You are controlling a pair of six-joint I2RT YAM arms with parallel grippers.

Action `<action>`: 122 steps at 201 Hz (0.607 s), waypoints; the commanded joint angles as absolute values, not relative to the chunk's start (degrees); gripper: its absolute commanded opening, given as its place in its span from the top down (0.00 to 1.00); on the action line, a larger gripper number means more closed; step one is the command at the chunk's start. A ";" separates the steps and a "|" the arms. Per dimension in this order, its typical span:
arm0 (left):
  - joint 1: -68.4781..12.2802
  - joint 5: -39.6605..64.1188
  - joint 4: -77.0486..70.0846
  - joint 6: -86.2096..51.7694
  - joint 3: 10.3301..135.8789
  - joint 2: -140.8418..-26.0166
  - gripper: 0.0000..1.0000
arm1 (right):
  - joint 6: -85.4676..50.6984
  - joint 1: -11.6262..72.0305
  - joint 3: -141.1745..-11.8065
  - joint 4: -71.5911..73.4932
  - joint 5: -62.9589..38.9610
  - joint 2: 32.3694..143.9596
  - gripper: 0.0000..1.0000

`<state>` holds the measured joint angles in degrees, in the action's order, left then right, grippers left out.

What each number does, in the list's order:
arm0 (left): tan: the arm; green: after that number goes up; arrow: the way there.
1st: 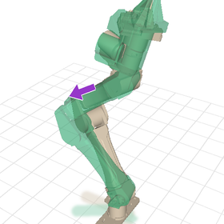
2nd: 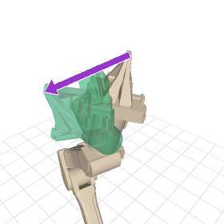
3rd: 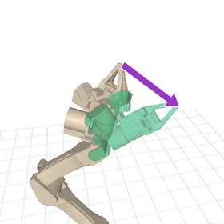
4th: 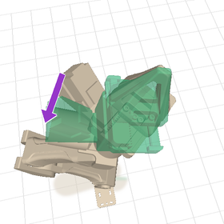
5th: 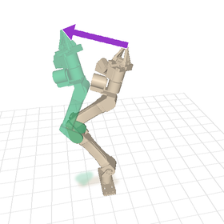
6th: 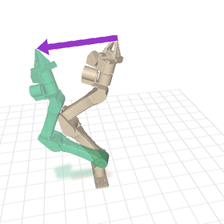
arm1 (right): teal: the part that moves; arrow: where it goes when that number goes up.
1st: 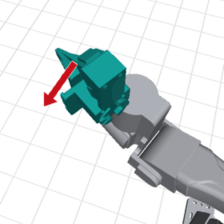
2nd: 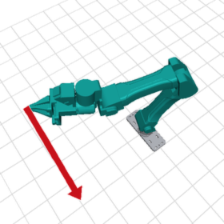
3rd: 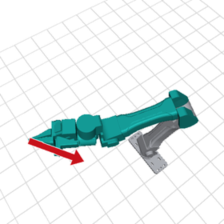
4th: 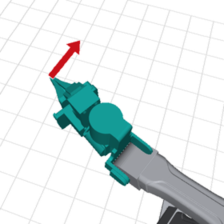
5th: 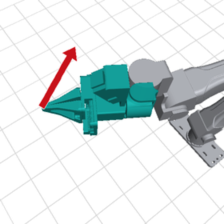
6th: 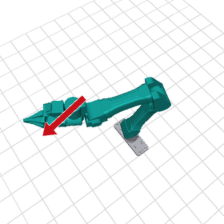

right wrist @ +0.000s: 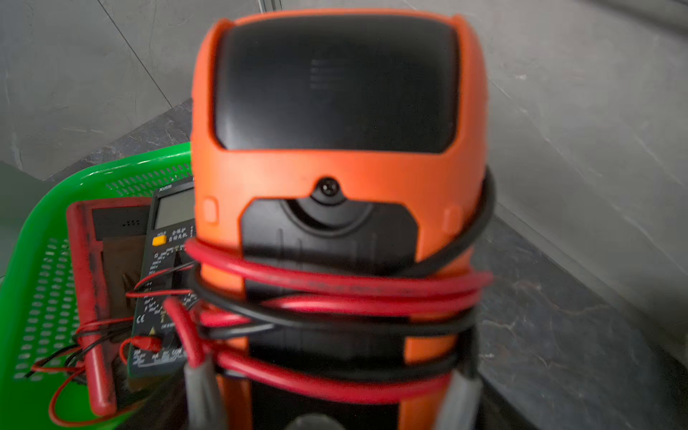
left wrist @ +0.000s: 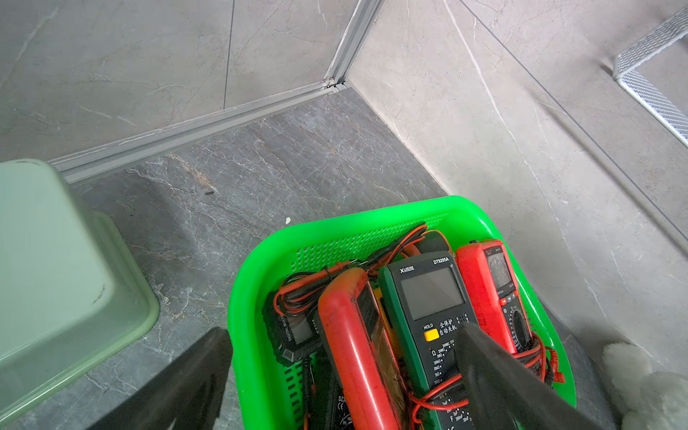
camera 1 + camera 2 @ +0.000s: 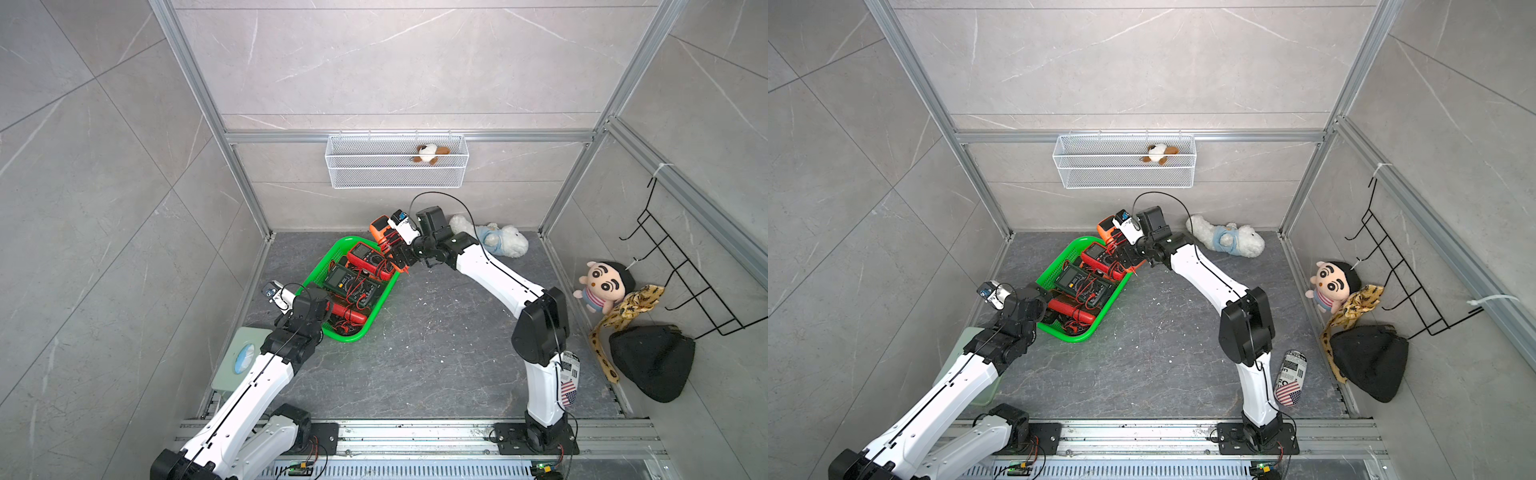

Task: Put the multimeter into the basket
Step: Pick up the multimeter from the center of the board, then place the multimeter in the basket.

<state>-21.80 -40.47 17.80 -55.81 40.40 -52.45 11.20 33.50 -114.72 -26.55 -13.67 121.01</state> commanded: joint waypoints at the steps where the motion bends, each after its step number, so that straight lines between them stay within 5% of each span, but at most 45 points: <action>1: -21.61 -42.19 16.25 -56.46 40.00 -50.81 0.02 | 15.37 35.08 -124.03 -28.84 -13.02 126.59 1.00; 43: -21.62 -42.89 15.89 -55.90 39.55 -50.25 0.02 | 19.30 37.28 -147.88 -43.92 -9.70 141.25 1.00; 75: -21.57 -43.11 15.91 -55.75 39.52 -50.49 0.02 | 20.63 38.88 -181.68 -59.85 -7.99 159.72 1.00; 102: -21.61 -43.65 16.22 -55.59 39.64 -50.54 0.02 | 21.58 39.73 -167.36 -54.73 -7.20 154.64 0.98; 122: -21.57 -44.12 16.43 -55.45 39.90 -50.54 0.02 | 21.92 40.18 -168.61 -56.72 -7.34 155.61 0.97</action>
